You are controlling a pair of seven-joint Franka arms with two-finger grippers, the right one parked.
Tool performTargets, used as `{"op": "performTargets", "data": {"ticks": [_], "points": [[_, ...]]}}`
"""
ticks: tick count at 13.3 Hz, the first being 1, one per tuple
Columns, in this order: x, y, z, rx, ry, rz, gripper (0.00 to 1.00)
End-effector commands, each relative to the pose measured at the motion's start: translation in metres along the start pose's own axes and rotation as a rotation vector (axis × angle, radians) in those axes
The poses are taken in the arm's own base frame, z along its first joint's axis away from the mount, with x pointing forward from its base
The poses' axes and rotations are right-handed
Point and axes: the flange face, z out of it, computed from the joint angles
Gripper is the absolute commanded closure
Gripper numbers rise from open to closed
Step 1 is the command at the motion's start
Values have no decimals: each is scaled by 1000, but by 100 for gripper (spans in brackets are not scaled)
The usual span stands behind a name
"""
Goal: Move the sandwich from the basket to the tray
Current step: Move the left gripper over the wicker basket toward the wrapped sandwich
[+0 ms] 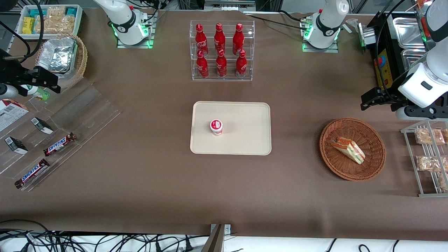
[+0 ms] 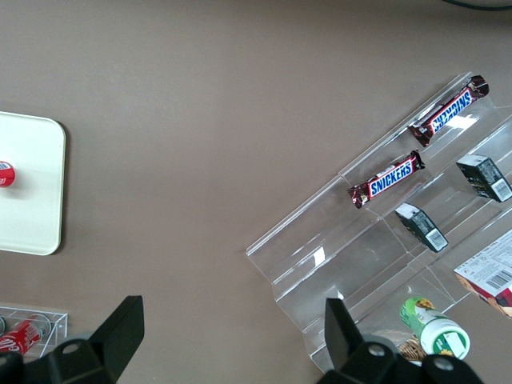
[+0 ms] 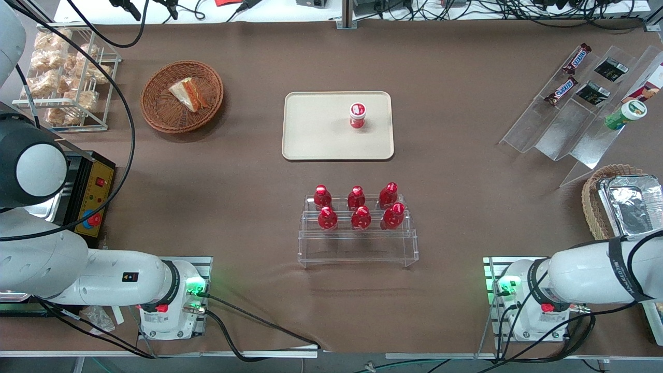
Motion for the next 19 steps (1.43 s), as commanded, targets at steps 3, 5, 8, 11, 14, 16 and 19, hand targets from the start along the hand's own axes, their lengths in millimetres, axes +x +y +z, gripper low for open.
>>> {"op": "performTargets", "data": {"ticks": [3,5,8,11,14,16,19], "points": [[-1,1,-5,-8,-13,21,0],[0,-3,-4,-8,-13,4,0],[9,-18,22,0,-53,-75,0],[22,-26,51,59,-74,-200,0],[38,-31,89,67,-74,-357,0],[44,-44,105,67,-68,-447,0],[50,-55,120,73,-69,-541,0]]}}
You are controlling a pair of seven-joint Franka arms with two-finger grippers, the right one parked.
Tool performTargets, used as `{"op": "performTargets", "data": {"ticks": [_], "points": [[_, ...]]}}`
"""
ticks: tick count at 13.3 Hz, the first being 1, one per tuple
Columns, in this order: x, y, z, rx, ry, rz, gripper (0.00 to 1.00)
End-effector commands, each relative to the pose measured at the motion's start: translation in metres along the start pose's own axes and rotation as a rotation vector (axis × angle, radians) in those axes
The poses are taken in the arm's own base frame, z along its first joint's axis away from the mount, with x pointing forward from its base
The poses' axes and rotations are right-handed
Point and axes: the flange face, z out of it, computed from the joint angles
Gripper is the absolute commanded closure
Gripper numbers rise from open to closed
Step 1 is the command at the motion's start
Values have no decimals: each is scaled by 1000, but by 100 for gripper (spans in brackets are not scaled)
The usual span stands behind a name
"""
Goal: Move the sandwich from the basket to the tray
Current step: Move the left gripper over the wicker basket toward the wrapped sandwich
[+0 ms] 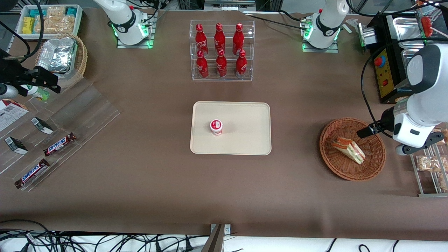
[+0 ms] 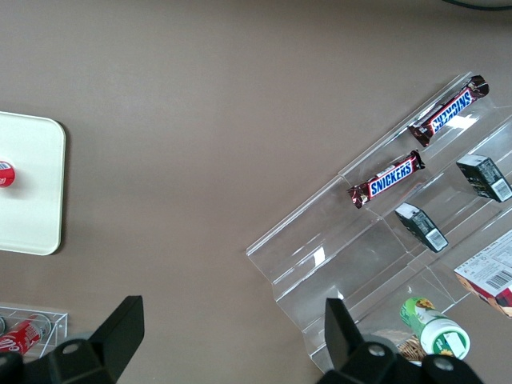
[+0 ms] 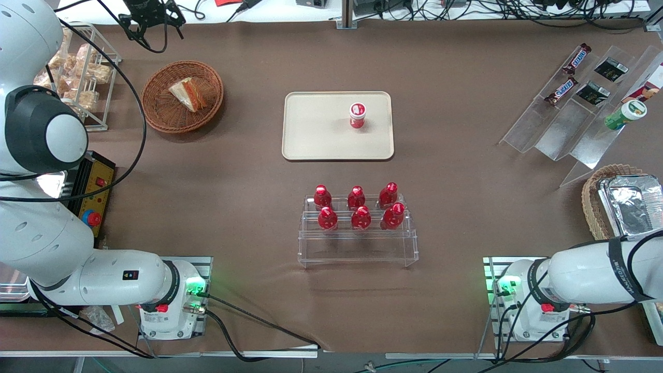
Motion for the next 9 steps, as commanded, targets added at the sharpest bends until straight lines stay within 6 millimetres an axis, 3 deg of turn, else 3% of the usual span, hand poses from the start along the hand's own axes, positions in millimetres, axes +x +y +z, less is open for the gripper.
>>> {"op": "performTargets", "data": {"ticks": [1,4,9], "points": [[9,-6,8,23,35,-94,0],[15,5,45,56,75,-226,0],[14,4,82,36,101,-281,0]]}}
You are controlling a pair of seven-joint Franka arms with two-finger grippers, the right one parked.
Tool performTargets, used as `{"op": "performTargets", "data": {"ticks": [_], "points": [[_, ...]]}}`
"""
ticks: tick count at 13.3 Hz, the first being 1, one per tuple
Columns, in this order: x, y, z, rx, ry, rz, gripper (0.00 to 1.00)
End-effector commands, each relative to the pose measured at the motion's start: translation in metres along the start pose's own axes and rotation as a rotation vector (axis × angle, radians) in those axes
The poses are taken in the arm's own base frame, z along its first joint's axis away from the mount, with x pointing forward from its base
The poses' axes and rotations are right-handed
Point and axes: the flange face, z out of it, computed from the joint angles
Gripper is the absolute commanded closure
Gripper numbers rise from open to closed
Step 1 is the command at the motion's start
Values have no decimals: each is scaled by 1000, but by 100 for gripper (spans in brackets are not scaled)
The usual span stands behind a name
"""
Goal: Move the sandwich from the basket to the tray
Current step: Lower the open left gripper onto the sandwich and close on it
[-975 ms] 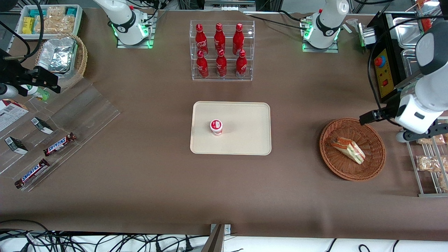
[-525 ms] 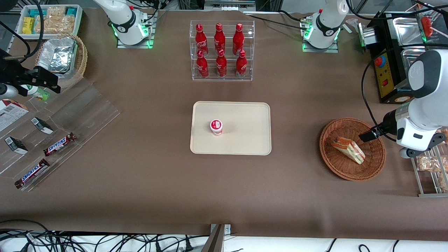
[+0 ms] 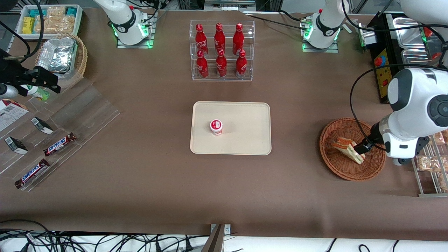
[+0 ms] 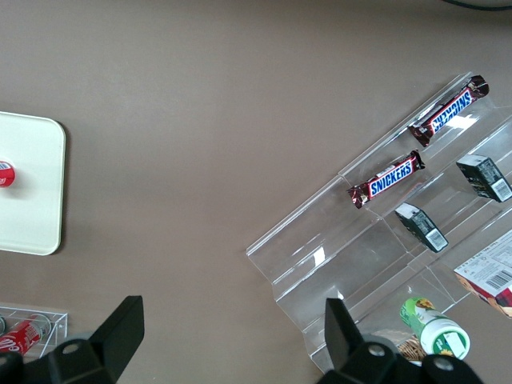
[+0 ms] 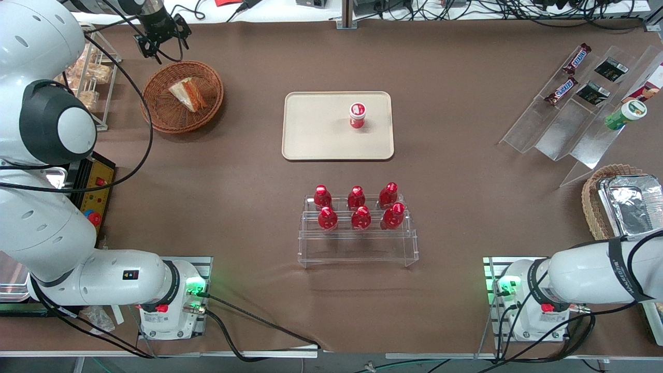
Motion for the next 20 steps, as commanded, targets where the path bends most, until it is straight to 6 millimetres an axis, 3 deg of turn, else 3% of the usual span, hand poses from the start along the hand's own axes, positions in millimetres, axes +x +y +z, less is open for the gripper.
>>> {"op": "performTargets", "data": {"ticks": [1,9,14,20], "points": [[1,-7,14,-11,39,-19,0],[9,5,87,14,62,-56,0],[-5,-2,130,7,96,-53,0],[-12,-7,162,44,101,-11,0]]}}
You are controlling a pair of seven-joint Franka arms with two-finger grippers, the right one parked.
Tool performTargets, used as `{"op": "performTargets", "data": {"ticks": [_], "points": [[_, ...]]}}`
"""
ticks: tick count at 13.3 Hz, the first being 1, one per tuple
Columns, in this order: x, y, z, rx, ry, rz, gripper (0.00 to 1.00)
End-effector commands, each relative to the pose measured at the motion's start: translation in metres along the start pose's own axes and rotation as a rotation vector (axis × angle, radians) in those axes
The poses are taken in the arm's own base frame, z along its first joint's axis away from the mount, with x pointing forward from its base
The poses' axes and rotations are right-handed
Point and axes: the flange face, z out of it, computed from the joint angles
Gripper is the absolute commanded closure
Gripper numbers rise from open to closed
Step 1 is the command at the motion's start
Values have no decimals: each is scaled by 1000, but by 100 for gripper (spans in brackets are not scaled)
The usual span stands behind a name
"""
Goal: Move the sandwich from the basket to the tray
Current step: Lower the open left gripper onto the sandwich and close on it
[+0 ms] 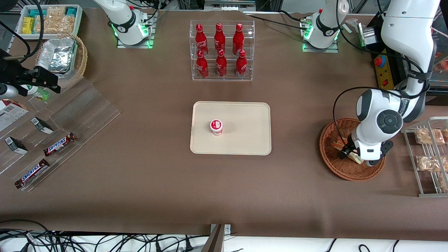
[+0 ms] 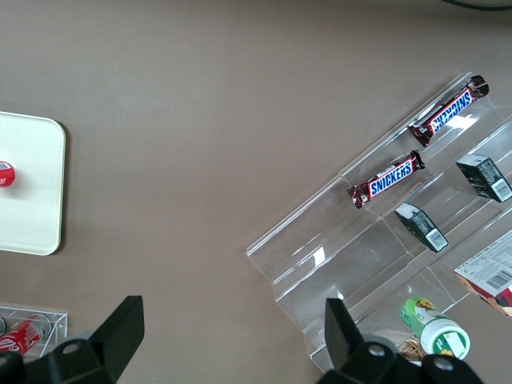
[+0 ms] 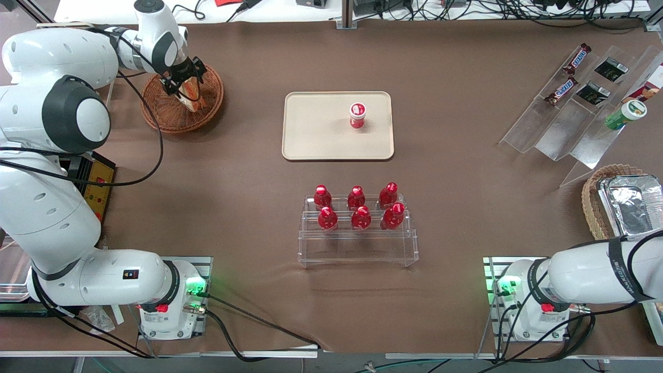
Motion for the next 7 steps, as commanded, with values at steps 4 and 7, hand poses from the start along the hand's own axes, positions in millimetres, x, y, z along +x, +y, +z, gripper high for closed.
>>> {"op": "performTargets", "data": {"ticks": [4,7], "points": [[7,-10,12,32,22,19,100],[10,-11,0,43,22,20,100]]}}
